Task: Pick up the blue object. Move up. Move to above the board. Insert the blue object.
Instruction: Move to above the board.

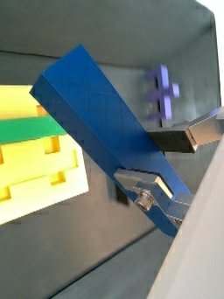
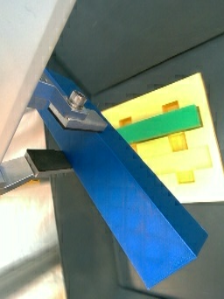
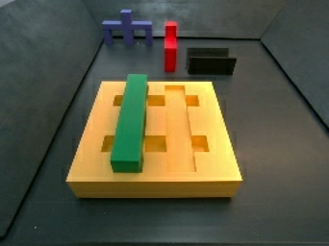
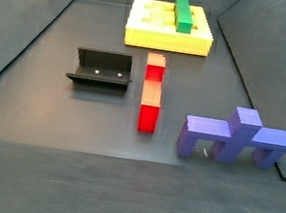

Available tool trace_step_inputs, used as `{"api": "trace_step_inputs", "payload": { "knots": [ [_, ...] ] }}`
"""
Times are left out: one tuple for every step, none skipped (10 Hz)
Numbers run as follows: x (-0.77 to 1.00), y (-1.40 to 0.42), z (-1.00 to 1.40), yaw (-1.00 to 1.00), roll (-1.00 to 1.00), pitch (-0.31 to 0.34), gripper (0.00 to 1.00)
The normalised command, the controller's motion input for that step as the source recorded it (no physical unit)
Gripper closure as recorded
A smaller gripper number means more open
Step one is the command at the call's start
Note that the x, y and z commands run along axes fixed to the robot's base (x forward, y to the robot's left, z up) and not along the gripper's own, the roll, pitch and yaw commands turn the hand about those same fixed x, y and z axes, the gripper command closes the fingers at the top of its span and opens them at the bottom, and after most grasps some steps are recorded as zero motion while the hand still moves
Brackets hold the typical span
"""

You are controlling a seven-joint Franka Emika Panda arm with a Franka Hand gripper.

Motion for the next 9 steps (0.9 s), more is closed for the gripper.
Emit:
{"api": "trace_step_inputs", "payload": {
  "knots": [
    [0.04,-0.04,0.03,1.00,0.01,0.074,1.00],
    [0.04,-0.04,0.03,1.00,0.01,0.080,1.00],
    [0.04,-0.03,0.03,1.00,0.01,0.089,1.00],
    [0.04,-0.03,0.03,1.00,0.01,0.094,1.00],
    [0.04,-0.03,0.03,1.00,0.01,0.107,1.00],
    [0.04,-0.03,0.03,1.00,0.02,0.118,1.00],
    [0.04,-0.03,0.03,1.00,0.02,0.134,1.00],
    [0.05,-0.03,0.03,1.00,0.02,0.153,1.00],
    [0.05,-0.02,0.03,1.00,0.03,0.188,1.00]
  ]
}}
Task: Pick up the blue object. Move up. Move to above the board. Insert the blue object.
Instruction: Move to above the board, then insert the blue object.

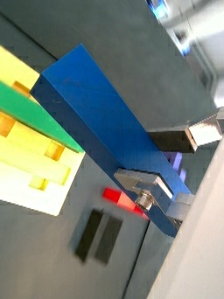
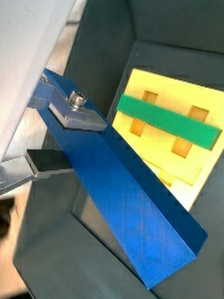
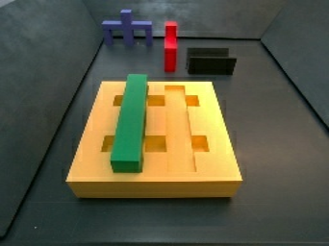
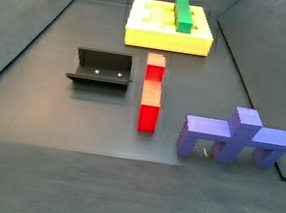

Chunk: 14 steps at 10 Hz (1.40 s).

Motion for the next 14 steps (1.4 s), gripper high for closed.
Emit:
{"api": "trace_step_inputs", "payload": {
  "knots": [
    [0.06,-0.02,0.03,1.00,0.04,0.225,1.00],
    [0.06,-0.02,0.03,0.81,0.04,0.231,1.00],
    [0.07,-0.02,0.04,0.48,0.04,0.210,1.00],
    [0.07,-0.02,0.04,0.28,0.04,0.183,1.00],
    [0.23,0.00,-0.33,0.00,-0.09,0.000,1.00],
    [0.30,0.00,-0.58,-0.09,-0.26,-0.011,1.00],
    [0.33,-0.01,-0.54,-0.11,-0.28,-0.051,1.00],
    [0.38,0.00,-0.62,-0.02,-0.24,-0.050,1.00],
    [0.29,-0.21,-0.77,0.00,-0.16,-0.091,1.00],
    [0.23,-0.47,-0.88,0.08,-0.08,-0.071,1.00],
    [0.24,-0.45,-0.90,0.10,-0.08,-0.059,1.00],
    [0.24,-0.36,-0.85,0.07,-0.11,-0.050,1.00],
    [0.19,-0.32,-0.83,0.04,-0.12,-0.053,1.00],
    [0.12,-0.18,-0.90,0.03,-0.10,-0.063,1.00]
  ]
}}
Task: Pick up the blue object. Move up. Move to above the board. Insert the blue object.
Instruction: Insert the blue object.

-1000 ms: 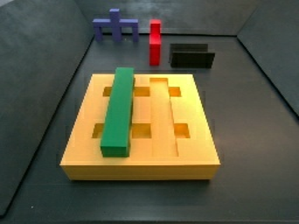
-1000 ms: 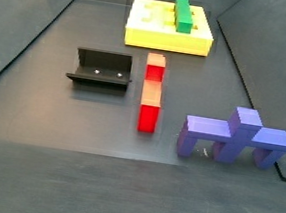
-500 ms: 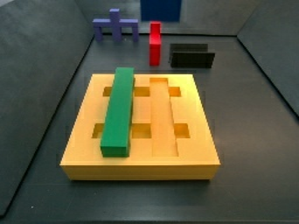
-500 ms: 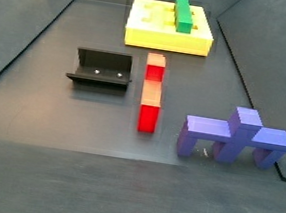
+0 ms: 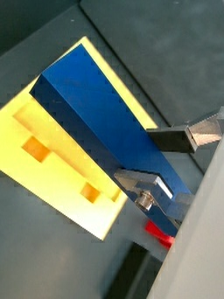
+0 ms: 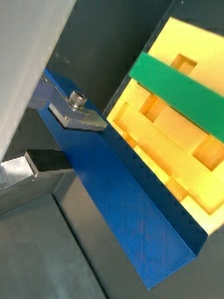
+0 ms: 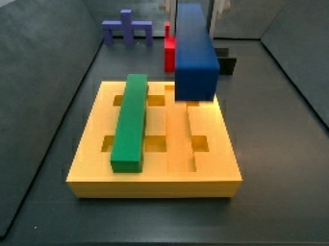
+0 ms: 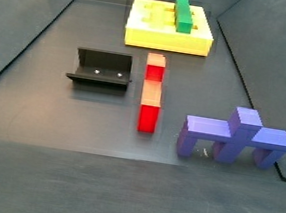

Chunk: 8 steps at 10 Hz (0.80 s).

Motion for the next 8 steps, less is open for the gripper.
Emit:
{"api": "trace_step_inputs", "payload": {
  "knots": [
    [0.01,0.00,-1.00,0.08,-0.01,-0.120,1.00],
    [0.12,0.10,-0.88,0.31,0.10,-0.126,1.00],
    [0.14,0.07,-0.76,0.41,0.18,-0.124,1.00],
    [0.01,0.00,-0.60,0.34,0.23,-0.127,1.00],
    [-0.12,-0.04,-0.50,0.29,0.27,-0.163,1.00],
    [-0.10,-0.13,-0.45,0.09,0.26,-0.107,1.00],
    [-0.04,0.00,-0.40,-0.15,0.19,0.000,1.00],
    [-0.12,0.00,-0.32,-0.17,0.14,0.000,1.00]
  ]
}}
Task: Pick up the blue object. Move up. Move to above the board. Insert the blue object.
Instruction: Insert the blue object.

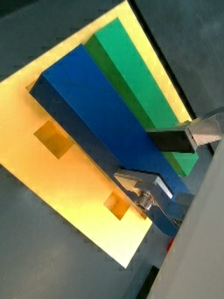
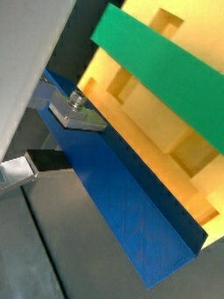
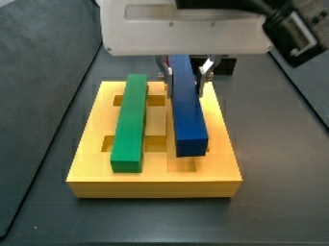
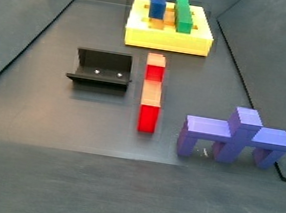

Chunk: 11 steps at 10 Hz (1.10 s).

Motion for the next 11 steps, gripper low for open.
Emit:
{"api": "trace_step_inputs", "payload": {
  "knots": [
    [-0.06,0.00,-0.28,-0.10,0.07,0.000,1.00],
    [-0.07,0.00,-0.30,-0.05,0.05,0.000,1.00],
    [-0.12,-0.15,-0.32,0.00,0.05,0.000,1.00],
    [-0.05,-0.14,-0.29,0.00,0.04,0.000,1.00],
    [0.00,-0.10,-0.30,0.00,0.03,0.000,1.00],
    [0.00,-0.01,-0.33,-0.01,0.04,0.000,1.00],
    [0.00,0.00,-0.32,-0.02,0.06,0.000,1.00],
    [0.03,-0.01,-0.30,-0.08,0.02,0.000,1.00],
    [0.09,-0.07,-0.29,-0.08,0.01,0.000,1.00],
    [0.23,0.00,-0.37,0.00,0.10,0.000,1.00],
    [0.19,0.00,-0.32,0.00,0.08,0.000,1.00]
  ]
}}
